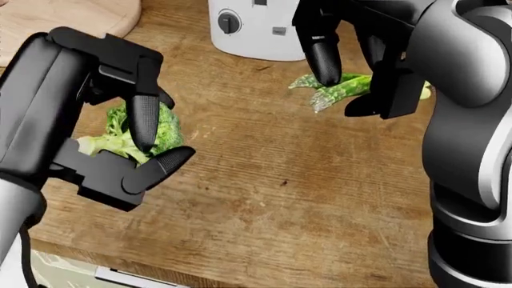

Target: Place the asparagus and the broccoli on separate cutting boards.

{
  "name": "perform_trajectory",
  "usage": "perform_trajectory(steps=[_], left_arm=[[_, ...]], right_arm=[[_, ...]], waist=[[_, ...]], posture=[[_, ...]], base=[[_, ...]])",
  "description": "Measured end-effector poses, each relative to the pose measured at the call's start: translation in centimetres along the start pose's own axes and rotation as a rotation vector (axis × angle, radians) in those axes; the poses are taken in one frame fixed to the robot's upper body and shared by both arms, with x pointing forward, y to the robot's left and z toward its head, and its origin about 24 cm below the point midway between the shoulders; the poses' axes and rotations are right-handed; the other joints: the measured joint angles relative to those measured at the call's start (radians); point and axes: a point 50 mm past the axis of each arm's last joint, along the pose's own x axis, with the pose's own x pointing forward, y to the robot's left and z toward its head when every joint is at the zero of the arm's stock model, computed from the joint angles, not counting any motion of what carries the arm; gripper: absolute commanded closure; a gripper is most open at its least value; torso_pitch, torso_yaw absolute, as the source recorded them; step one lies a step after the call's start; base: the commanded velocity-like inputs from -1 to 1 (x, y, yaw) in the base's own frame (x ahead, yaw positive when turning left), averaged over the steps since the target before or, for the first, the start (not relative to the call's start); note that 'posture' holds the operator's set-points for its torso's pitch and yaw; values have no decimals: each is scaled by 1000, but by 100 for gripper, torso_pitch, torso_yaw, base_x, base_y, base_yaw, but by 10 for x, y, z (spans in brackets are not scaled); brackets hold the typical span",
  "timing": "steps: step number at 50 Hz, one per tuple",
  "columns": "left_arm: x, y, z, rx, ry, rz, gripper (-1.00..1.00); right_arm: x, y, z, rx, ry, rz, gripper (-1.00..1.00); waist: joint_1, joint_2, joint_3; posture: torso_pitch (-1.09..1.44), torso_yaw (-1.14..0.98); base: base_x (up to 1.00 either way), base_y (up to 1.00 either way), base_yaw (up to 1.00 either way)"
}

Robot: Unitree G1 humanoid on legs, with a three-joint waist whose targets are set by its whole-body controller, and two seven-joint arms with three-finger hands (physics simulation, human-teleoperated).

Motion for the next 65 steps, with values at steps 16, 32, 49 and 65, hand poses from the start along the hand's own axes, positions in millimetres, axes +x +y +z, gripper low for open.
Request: perform_trajectory(steps=[16, 32, 49, 65], left_arm=[[1, 1, 5, -9, -6, -14, 100], [0, 7, 1, -6, 20, 38, 100], [2, -6, 1, -7, 0, -41, 100], [-1, 1, -5, -1, 20, 16, 100]], right_arm=[[-4, -2, -4, 8, 15, -1, 100], [-1, -1, -6, 52, 40, -27, 100], [-2, 6, -18, 125, 74, -60, 100], [5, 18, -5, 121, 11, -26, 100]], waist=[[16, -19, -20], [21, -2, 17], [-14, -6, 18], [48, -16, 0]], posture=[[0, 0], [0, 0], [0, 0], [0, 0]], base=[[-44, 22, 0], [-16, -4, -38], [0, -1, -64], [0, -68, 0]])
